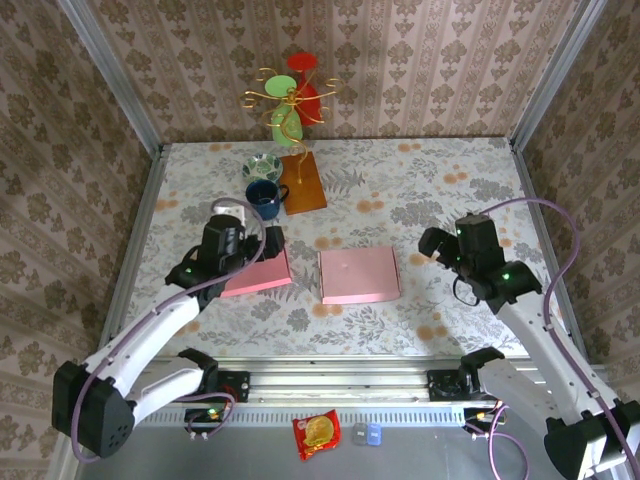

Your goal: Fold the paper box

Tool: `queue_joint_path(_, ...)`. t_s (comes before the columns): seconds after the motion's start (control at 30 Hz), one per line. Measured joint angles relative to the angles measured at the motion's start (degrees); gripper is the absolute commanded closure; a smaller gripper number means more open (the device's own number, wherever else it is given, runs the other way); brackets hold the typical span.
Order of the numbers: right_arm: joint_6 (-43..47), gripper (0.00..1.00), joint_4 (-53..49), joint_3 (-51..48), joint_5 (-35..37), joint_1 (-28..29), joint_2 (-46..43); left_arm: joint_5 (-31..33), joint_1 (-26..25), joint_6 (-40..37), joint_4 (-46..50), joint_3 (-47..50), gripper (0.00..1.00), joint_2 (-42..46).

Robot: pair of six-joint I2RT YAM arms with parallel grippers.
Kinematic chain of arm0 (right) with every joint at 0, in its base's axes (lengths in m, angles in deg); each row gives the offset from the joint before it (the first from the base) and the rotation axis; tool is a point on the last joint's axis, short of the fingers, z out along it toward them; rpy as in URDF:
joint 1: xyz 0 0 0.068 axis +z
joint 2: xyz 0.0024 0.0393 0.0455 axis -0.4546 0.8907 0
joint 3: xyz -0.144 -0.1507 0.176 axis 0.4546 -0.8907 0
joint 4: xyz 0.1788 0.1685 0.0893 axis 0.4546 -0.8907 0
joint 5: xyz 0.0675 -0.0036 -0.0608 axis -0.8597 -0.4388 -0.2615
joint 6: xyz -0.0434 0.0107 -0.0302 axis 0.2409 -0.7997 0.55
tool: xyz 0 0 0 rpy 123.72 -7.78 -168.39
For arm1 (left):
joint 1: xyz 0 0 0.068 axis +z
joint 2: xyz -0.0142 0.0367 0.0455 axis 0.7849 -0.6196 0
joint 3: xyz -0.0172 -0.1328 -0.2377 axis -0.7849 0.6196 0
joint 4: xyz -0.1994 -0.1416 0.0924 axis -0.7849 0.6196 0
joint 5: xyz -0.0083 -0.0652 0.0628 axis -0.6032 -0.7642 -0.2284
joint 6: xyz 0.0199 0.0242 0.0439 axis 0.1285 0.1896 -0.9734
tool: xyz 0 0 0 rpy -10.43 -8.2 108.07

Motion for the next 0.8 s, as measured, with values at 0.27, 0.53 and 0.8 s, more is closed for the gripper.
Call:
queue_joint_path(0.27, 17.77, 0.00, 27.87, -23.87, 12.24, -3.91, -3.19, 15.41, 3.43, -0.04, 4.98, 1.40, 0.00, 3.28)
queue_joint_path(0.53, 27.10, 0.00, 53.46, -26.69, 8.52, -8.61, 18.21, 22.05, 7.34, -0.13, 4.46, 4.94, 0.00, 3.52)
queue_joint_path(0.8, 31.36, 0.00, 70.71, -18.43, 1.07, -11.82, 35.93, 24.48, 8.63, -2.36, 1.33, 6.99, 0.00, 3.52)
